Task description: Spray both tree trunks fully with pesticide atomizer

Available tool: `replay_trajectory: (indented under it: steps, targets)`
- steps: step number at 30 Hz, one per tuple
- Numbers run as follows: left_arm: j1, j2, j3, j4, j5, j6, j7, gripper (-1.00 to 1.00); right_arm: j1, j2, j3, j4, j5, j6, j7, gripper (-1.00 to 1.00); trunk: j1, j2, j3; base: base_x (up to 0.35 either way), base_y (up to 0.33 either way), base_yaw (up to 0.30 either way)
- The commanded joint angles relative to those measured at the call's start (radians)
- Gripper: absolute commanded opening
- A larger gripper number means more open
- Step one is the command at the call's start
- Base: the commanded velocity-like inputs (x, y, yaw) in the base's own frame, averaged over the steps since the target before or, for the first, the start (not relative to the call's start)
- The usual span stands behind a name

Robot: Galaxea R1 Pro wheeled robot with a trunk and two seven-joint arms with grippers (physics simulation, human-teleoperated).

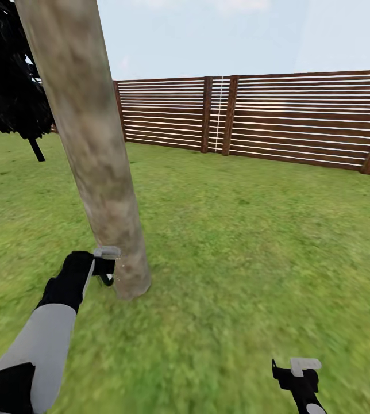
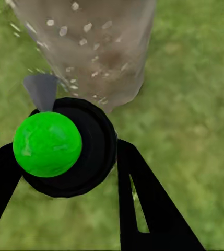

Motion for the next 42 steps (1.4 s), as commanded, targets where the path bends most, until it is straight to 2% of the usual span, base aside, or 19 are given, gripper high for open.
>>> replay_trajectory:
  steps: [1,3,5,7,8,9,12,14,16,20,33,40,42]
  targets:
    - [-0.034,-0.019,0.000,0.000,-0.011,0.042,0.000,-1.00,0.000,0.000,0.000,0.000,0.000,0.000,0.000,1.00,0.000,0.000,0.000,0.000,0.000,0.000]
    - [-0.068,-0.019,0.000,0.000,-0.011,0.067,0.000,-1.00,0.000,0.000,0.001,0.001,0.000,0.001,0.000,1.00,0.000,0.000,0.000,0.000,0.000,0.000]
    - [-0.076,0.004,0.001,0.000,-0.013,0.075,-0.002,-1.00,0.000,0.000,0.001,0.001,0.000,0.001,0.000,1.00,0.000,0.000,0.000,0.000,0.000,0.000]
    - [-0.071,0.098,0.006,0.002,-0.008,0.077,-0.014,-1.00,0.000,0.000,0.000,0.000,0.000,0.001,0.000,1.00,0.000,0.000,0.000,0.000,0.000,0.000]
    - [-0.068,0.122,0.003,0.002,-0.008,0.077,-0.033,-1.00,0.000,0.000,0.000,0.000,0.000,0.001,0.000,1.00,0.000,0.000,0.000,0.000,0.000,0.000]
    - [-0.066,0.133,0.001,0.001,-0.009,0.076,-0.054,-1.00,0.000,0.000,0.000,0.000,0.000,0.001,0.000,1.00,0.000,0.000,0.000,0.000,0.000,0.000]
    - [-0.064,0.131,-0.004,0.000,-0.013,0.075,-0.077,-1.00,0.000,0.000,0.000,-0.001,0.000,0.000,0.000,1.00,0.000,0.000,0.000,0.000,-0.036,0.000]
    - [-0.064,0.130,-0.037,-0.001,-0.015,0.076,-0.078,-1.00,0.000,0.000,0.000,-0.001,0.000,0.000,0.000,1.00,0.000,0.000,0.000,0.000,-0.220,0.000]
    - [-0.064,0.129,-0.053,-0.001,-0.014,0.076,-0.078,-1.00,0.000,0.000,0.000,-0.002,0.000,0.001,0.000,1.00,0.000,0.000,0.000,0.000,-0.260,0.161]
    - [-0.064,0.128,-0.056,-0.001,-0.012,0.074,-0.078,-1.00,0.000,0.000,0.000,-0.002,0.000,0.000,0.000,1.00,0.000,0.000,0.000,0.000,-0.269,0.217]
    - [-0.063,0.131,-0.061,0.002,-0.020,0.074,-0.069,-1.00,0.000,-0.001,0.000,-0.003,-0.001,0.000,0.000,1.00,0.000,0.000,0.000,0.041,-0.276,0.012]
    - [-0.062,0.134,-0.062,0.003,-0.023,0.074,-0.066,-1.00,0.000,0.000,0.000,-0.003,-0.001,0.000,0.000,1.00,0.000,0.000,0.000,0.111,-0.276,0.244]
    - [-0.061,0.133,-0.062,0.003,-0.024,0.073,-0.049,-1.00,0.000,0.000,0.000,-0.003,-0.001,0.000,0.000,1.00,0.000,0.000,0.000,0.102,-0.276,0.278]
